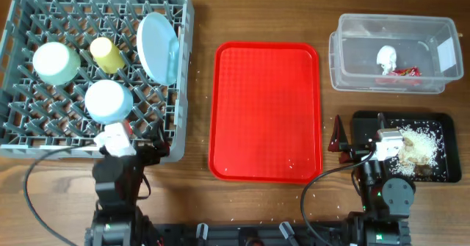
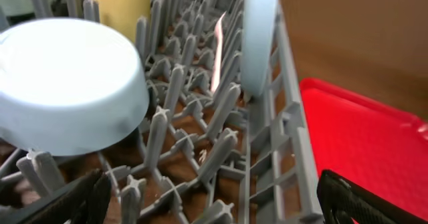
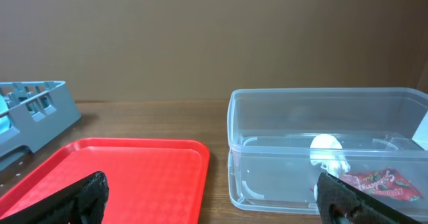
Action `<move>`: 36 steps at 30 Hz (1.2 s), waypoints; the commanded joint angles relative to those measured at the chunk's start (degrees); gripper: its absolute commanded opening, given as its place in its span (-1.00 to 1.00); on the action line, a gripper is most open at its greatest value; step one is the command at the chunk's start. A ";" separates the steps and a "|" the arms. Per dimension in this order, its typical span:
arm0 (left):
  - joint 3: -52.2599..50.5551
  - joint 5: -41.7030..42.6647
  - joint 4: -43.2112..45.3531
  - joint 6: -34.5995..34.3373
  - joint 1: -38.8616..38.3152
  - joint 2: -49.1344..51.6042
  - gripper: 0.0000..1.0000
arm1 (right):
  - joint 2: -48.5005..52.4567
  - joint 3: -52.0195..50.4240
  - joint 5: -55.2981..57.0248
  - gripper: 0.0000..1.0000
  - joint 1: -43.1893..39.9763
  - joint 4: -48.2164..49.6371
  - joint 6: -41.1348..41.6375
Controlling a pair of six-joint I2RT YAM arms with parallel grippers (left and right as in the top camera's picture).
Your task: Sort waste into correct bins and load items into the dishwasher rack
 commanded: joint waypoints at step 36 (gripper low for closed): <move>-5.86 -0.96 3.54 4.37 -4.15 -19.71 1.00 | -0.42 -0.07 0.52 1.00 -0.24 0.20 0.00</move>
